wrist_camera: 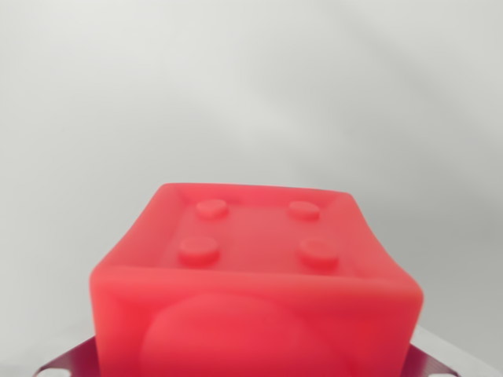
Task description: Destack cube
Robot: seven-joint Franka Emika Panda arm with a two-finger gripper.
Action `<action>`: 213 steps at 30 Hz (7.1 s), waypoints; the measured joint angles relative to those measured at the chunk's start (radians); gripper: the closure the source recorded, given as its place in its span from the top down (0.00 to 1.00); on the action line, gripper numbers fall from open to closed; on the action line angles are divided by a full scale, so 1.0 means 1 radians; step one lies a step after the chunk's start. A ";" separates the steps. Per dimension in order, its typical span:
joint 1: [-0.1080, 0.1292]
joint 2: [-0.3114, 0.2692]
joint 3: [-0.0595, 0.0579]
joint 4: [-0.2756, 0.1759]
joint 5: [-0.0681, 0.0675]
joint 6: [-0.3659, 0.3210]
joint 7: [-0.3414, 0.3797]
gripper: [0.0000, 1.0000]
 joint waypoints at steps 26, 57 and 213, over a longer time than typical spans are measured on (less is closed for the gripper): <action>-0.003 0.165 0.000 0.009 -0.002 0.150 -0.005 0.00; 0.003 0.302 -0.009 0.041 -0.003 0.255 -0.005 0.00; 0.003 -0.244 -0.006 0.139 0.010 -0.381 -0.015 1.00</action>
